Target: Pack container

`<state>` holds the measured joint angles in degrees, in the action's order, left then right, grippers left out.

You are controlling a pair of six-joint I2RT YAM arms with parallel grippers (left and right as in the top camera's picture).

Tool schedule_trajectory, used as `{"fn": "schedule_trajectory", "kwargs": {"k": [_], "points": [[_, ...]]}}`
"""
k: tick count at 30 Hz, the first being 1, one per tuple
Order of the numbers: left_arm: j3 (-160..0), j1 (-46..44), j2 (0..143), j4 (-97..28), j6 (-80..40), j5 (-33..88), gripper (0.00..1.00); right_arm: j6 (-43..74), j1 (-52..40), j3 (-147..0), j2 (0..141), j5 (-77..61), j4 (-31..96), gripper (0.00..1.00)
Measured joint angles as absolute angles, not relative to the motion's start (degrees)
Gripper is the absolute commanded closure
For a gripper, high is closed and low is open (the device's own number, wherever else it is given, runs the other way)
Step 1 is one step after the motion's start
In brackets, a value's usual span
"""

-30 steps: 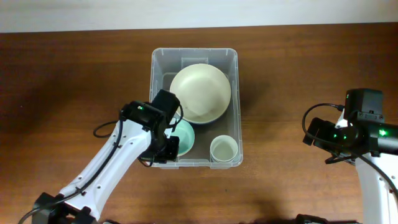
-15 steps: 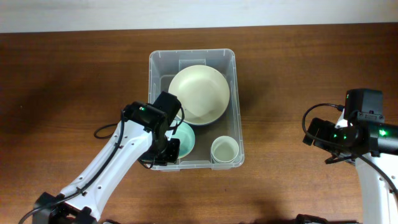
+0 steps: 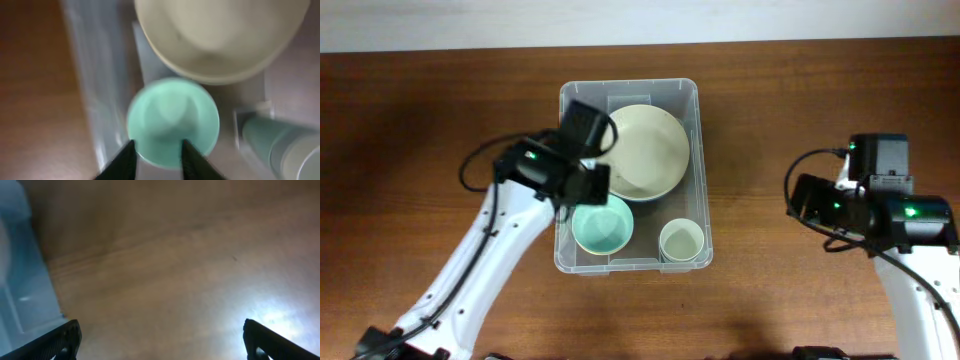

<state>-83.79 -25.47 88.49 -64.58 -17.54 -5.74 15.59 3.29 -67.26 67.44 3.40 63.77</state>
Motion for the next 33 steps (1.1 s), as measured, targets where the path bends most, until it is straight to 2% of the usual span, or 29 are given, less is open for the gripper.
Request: {"fn": "schedule_trajectory", "kwargs": {"k": [1, 3, 4, 6, 8, 12, 17, 24, 33], "points": [[-84.62, -24.62, 88.49, -64.51, -17.43, -6.13, 0.51, 15.2, 2.63, -67.26, 67.44, 3.44, 62.67, 0.01], [-86.87, -19.94, 88.49, -63.51, -17.26, -7.29, 0.27, 13.69, 0.95, -67.26, 67.59, 3.44, 58.76, 0.01], [-87.15, -18.57, 88.49, -63.02, -17.32, -7.6, 0.19, 13.21, 0.54, -67.26, 67.75, 3.42, 57.69, 0.01], [-87.29, -14.02, 88.49, -59.81, -17.39, -8.05, 0.05, 11.7, -0.8, -67.26, 68.82, 3.4, 52.4, 0.01], [-87.33, -10.46, 88.51, -56.62, -16.97, -8.54, 0.01, 10.79, -1.65, -67.26, 70.54, 3.42, 48.69, 0.01], [-87.44, -4.01, 88.64, -47.9, -14.87, -7.25, 0.01, 9.17, -1.89, -67.26, 77.25, 3.44, 39.53, 0.01], [-87.64, -0.95, 89.89, -45.56, -11.55, -4.89, 0.01, 8.1, -1.87, -67.24, 84.4, 4.71, 29.98, 0.01], [-87.64, 0.47, 91.61, -46.28, -9.76, -3.55, 0.01, 7.27, -1.87, -67.18, 84.68, 6.66, 29.36, 0.01], [-86.74, 3.03, 89.17, -51.11, -6.39, -1.21, 0.01, 7.35, -1.87, -66.15, 71.35, 6.9, 35.55, 0.01]]}}
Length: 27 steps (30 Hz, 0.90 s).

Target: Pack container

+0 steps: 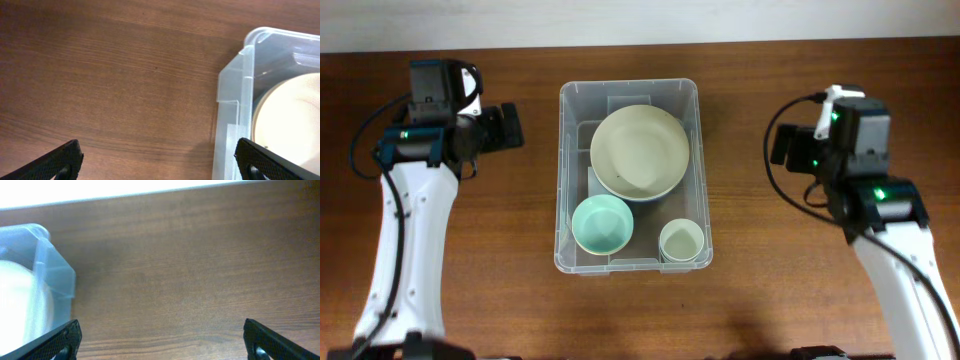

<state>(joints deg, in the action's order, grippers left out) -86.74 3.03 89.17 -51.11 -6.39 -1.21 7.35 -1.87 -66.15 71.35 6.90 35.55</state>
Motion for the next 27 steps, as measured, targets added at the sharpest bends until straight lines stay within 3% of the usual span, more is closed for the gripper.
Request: {"fn": "schedule_trajectory", "kwargs": {"k": [17, 21, 27], "points": [[-45.71, 3.03, 40.73, -40.4, -5.52, -0.78, 0.01, 9.06, -1.91, -39.27, 27.22, 7.27, 42.11, 0.01], [-41.65, 3.03, 33.17, -40.77, -5.54, -0.86, 0.01, 9.23, -1.93, -37.85, 24.95, 7.31, 44.21, 0.01], [-41.12, 3.03, 32.77, -43.48, -5.54, -0.84, 0.01, 9.28, -1.93, -37.67, 24.95, 7.31, 44.4, 0.01]]}}
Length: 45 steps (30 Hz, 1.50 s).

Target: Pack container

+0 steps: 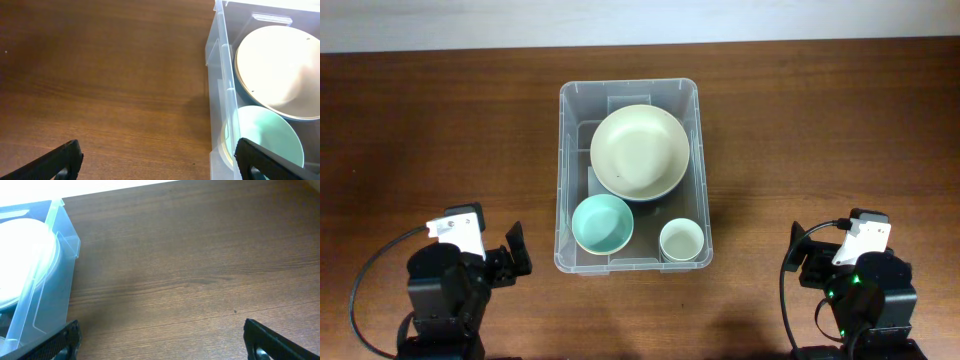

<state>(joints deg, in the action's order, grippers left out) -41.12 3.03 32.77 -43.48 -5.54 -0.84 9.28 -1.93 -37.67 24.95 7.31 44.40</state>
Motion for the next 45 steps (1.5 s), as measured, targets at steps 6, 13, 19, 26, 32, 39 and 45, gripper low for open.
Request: {"fn": "schedule_trajectory", "kwargs": {"k": [6, 13, 19, 26, 32, 39, 45], "points": [[-41.12, 3.03, 32.77, -44.62, -5.54, -0.86, 0.01, 9.23, -1.93, -37.67, 24.95, 7.31, 44.4, 0.01], [-41.12, 3.03, 32.77, -44.8, -5.54, -0.84, 0.01, 9.28, -1.93, -37.32, 23.68, 6.81, 45.41, 0.01], [-41.1, 3.03, 32.77, -44.84, -5.54, -0.86, 0.01, 8.84, -1.98, -30.24, 13.85, 5.02, 38.89, 0.01], [-41.04, 3.03, 32.8, -44.84, -5.54, -0.86, 0.01, 8.47, -2.02, -16.56, 1.13, 3.01, 22.85, 0.01], [-41.01, 3.03, 32.84, -44.86, -5.54, -0.86, 0.01, 5.26, -2.13, -8.97, 0.8, 2.68, 3.49, 0.01], [-41.01, 3.03, 32.82, -44.84, -5.54, -0.86, 0.01, -1.83, -2.13, -2.2, 0.8, 2.48, -3.11, 0.01], [-40.99, 3.03, 32.84, -44.86, -5.54, -0.86, 0.01, -3.33, -2.13, -0.58, 0.82, 1.93, 4.05, 0.01]]}}
